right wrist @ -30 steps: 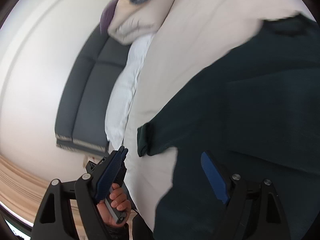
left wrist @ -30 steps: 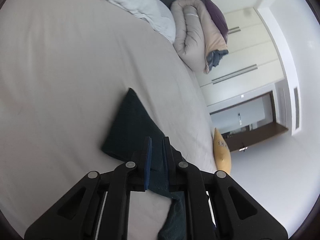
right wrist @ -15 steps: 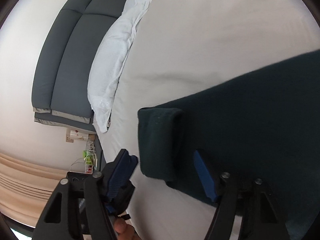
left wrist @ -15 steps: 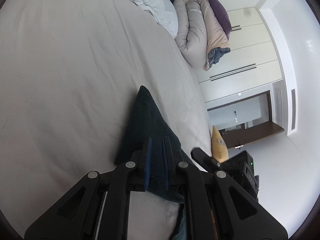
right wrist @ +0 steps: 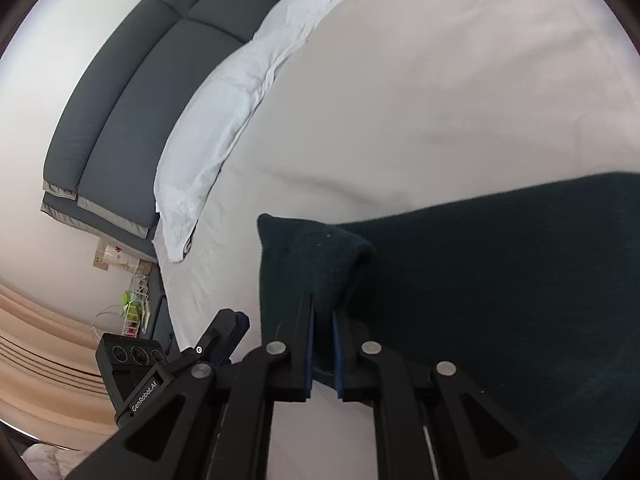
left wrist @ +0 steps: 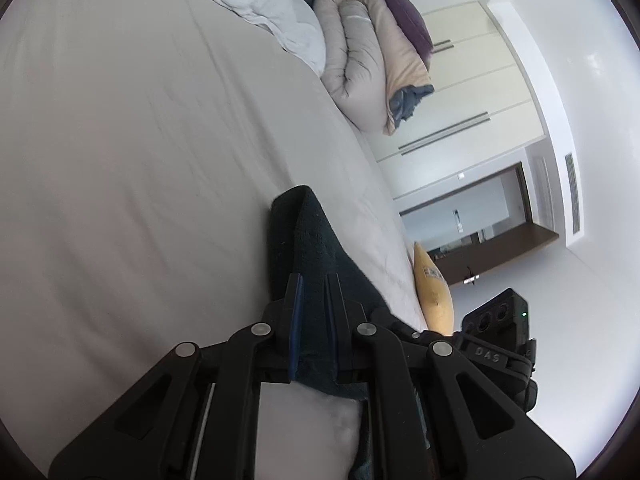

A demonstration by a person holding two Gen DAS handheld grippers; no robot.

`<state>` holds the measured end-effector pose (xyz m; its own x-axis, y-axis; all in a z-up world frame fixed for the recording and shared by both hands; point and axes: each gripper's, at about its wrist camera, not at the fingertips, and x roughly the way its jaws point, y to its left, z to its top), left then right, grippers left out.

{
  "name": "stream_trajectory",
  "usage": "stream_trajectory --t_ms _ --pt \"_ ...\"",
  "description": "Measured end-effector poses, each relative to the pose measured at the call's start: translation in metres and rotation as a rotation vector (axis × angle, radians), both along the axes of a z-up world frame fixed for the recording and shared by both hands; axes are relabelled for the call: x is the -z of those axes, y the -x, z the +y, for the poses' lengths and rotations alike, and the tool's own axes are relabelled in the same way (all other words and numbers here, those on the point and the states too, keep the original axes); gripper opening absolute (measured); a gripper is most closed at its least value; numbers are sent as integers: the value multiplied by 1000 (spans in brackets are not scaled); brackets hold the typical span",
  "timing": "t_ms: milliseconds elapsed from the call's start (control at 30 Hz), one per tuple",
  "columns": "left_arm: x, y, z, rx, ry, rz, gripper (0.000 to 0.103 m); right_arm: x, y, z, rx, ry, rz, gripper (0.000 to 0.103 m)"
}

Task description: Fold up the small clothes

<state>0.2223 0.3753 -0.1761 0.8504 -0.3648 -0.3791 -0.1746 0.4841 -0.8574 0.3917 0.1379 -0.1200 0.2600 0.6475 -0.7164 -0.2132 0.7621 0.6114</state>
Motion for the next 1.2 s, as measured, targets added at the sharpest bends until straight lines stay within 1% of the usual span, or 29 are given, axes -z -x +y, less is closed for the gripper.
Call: stream_trajectory --t_ms 100,133,267,333,400,533,600,700,733,867,933,1000,1067,1200 --pt "-20 4 -14 35 -20 -26 10 -27 11 -29 21 27 -89 9" --pt "-26 4 -17 39 -27 -32 10 -35 14 -41 39 25 -107 9" --pt "-46 -5 -41 94 -23 -32 10 -66 33 -116 152 2 -169 9" --pt "-57 -12 -58 138 -32 -26 10 -78 43 -147 194 3 -193 9" --pt "-71 -19 -77 184 -47 -38 10 -88 57 -185 241 6 -214 9" --pt "-88 -32 -115 259 -97 -42 10 -91 80 -254 346 27 -213 9" --pt "-94 -45 -140 304 -124 -23 10 -85 91 -290 408 23 -196 9" --pt "-97 -60 -168 347 -151 10 10 -76 105 -328 471 14 -178 9" --pt "-97 -66 -175 365 -157 17 10 -72 109 -335 481 11 -172 9" --pt "-100 -91 -216 437 -234 57 10 -59 119 -357 491 -7 -143 9" --pt "-99 -102 -230 463 -253 75 10 -53 123 -367 495 -22 -121 9" --pt "-95 -121 -249 497 -281 107 10 -48 127 -367 496 -53 -98 9" --pt "-90 -133 -266 535 -315 135 10 -48 132 -360 482 -70 -94 9" --pt "-66 -158 -286 580 -383 195 10 -54 142 -351 473 -118 -88 9"
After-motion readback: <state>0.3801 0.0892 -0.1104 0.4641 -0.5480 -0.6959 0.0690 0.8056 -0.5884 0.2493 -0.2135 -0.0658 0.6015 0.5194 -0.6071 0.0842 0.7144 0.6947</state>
